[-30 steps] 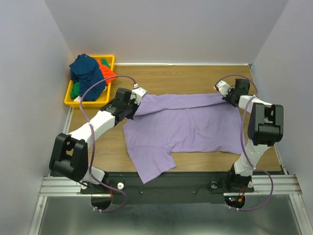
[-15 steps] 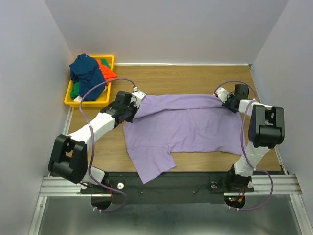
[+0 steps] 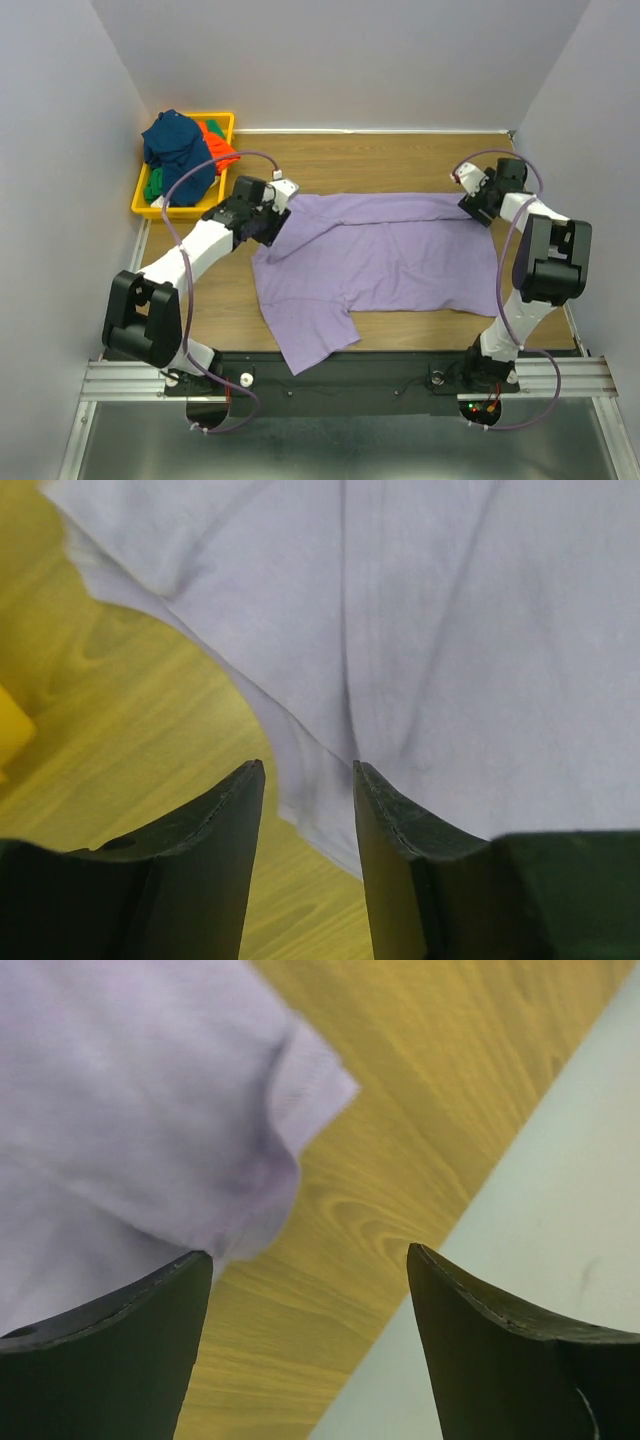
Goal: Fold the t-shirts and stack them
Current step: Fold the tshirt
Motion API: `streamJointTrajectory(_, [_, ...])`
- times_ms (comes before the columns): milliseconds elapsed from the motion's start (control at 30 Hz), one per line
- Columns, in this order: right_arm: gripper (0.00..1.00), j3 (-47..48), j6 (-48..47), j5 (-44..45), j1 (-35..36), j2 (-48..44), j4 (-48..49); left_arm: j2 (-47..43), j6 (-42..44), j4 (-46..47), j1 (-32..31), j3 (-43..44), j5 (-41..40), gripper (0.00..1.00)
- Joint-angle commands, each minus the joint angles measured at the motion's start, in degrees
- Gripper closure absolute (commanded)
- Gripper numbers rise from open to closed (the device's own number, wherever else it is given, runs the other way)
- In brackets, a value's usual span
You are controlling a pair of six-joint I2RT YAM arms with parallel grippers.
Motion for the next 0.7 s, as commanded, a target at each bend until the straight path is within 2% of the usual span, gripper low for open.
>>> streamJointTrajectory(0, [0.16, 7.38, 4.74, -4.70, -1.39, -0.09, -4.73, -1.06, 2.36, 0.74, 2.94, 9.67, 2.94, 0.46])
streamJointTrajectory(200, [0.25, 18.35, 17.37, -9.00, -1.48, 7.91, -11.14, 9.21, -0.27, 2.32, 8.21, 22.49, 6.00, 0.45])
streamJointTrajectory(333, [0.27, 23.55, 22.92, -11.81, -1.74, 13.01, -14.75, 15.98, -2.73, 2.85, 10.85, 28.47, 8.03, 0.45])
streamJointTrajectory(533, [0.30, 29.44, 26.54, -12.61, -2.44, 19.61, -18.09, 23.46, -3.36, 2.85, 11.30, 33.40, 9.01, 0.45])
streamJointTrajectory(667, [0.39, 31.64, 27.59, -10.95, -2.53, 21.98, -18.10, 26.02, -3.71, 3.20, 11.30, 33.77, 8.75, 0.45])
